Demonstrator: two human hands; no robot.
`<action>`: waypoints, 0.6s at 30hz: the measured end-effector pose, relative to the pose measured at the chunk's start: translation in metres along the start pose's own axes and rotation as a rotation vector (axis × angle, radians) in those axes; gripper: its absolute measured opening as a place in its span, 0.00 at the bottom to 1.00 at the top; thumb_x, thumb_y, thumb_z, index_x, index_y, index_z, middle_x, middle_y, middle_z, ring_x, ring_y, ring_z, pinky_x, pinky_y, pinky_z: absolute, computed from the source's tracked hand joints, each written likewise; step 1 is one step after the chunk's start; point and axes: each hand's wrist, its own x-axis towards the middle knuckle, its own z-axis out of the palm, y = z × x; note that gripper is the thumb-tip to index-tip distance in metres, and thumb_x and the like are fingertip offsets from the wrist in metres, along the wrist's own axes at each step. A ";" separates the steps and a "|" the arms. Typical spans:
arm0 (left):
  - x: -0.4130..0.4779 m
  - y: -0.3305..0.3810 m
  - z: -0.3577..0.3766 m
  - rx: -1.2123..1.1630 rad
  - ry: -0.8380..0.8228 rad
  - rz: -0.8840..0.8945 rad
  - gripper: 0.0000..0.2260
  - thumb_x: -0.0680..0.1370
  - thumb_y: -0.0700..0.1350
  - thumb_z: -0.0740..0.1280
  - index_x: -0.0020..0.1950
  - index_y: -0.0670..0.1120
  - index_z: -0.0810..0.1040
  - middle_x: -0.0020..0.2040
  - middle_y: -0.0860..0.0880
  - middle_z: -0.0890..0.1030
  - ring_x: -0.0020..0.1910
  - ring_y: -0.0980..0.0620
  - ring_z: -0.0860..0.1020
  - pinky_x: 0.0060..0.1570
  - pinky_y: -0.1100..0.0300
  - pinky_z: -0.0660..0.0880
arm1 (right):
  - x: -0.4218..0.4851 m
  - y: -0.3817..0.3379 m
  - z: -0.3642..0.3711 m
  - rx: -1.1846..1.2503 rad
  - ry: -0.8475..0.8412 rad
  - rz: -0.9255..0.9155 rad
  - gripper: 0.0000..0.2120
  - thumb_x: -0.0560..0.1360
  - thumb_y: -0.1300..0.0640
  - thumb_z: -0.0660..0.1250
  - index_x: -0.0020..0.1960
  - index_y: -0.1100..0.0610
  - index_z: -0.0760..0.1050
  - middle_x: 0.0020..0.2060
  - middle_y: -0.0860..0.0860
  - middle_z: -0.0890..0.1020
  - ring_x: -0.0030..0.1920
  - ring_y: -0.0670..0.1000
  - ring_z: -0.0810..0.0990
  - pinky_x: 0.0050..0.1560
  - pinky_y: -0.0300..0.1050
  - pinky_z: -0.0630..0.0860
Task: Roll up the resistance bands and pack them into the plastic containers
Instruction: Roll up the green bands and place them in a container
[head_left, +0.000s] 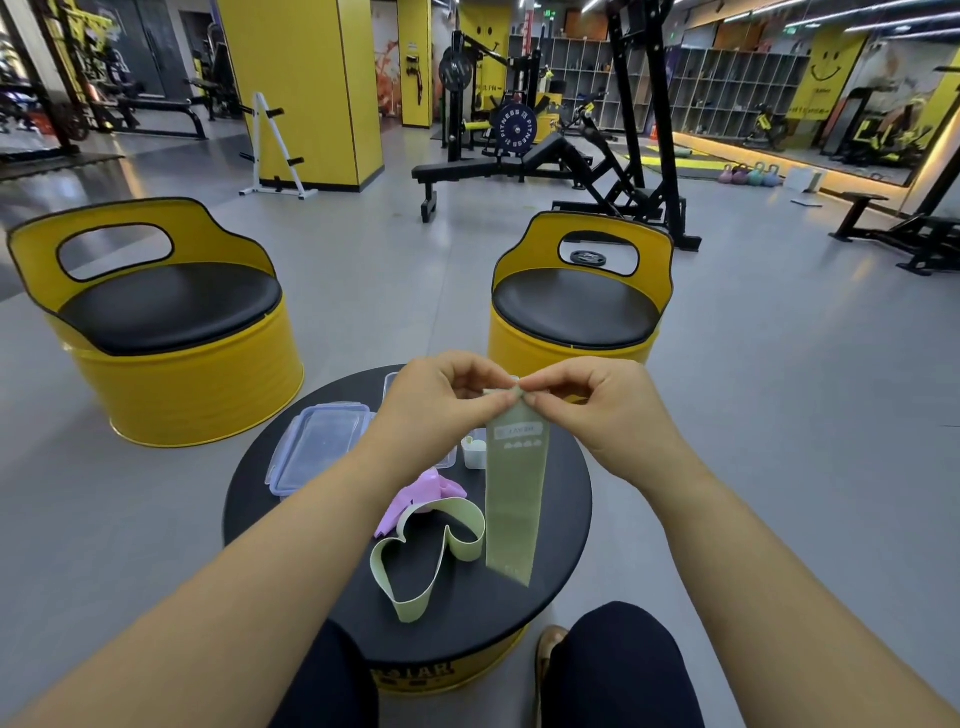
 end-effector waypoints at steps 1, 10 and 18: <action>0.000 0.000 0.000 -0.012 0.006 -0.010 0.06 0.72 0.38 0.73 0.40 0.49 0.81 0.38 0.49 0.84 0.42 0.50 0.82 0.48 0.56 0.79 | 0.001 0.000 0.000 0.005 0.003 0.006 0.08 0.72 0.63 0.71 0.44 0.50 0.82 0.39 0.43 0.83 0.42 0.44 0.82 0.48 0.41 0.80; 0.001 -0.001 0.005 0.079 0.063 0.003 0.05 0.72 0.36 0.72 0.42 0.46 0.83 0.39 0.48 0.83 0.39 0.55 0.81 0.43 0.67 0.78 | 0.003 0.007 0.001 0.176 -0.078 0.184 0.08 0.73 0.62 0.70 0.52 0.56 0.80 0.45 0.54 0.84 0.46 0.51 0.84 0.49 0.46 0.81; -0.001 0.006 0.005 0.152 0.080 0.065 0.06 0.73 0.37 0.71 0.41 0.48 0.82 0.38 0.50 0.83 0.36 0.59 0.79 0.39 0.69 0.77 | 0.002 0.004 0.000 0.244 -0.091 0.191 0.05 0.74 0.59 0.69 0.48 0.57 0.82 0.42 0.52 0.85 0.44 0.49 0.84 0.45 0.45 0.82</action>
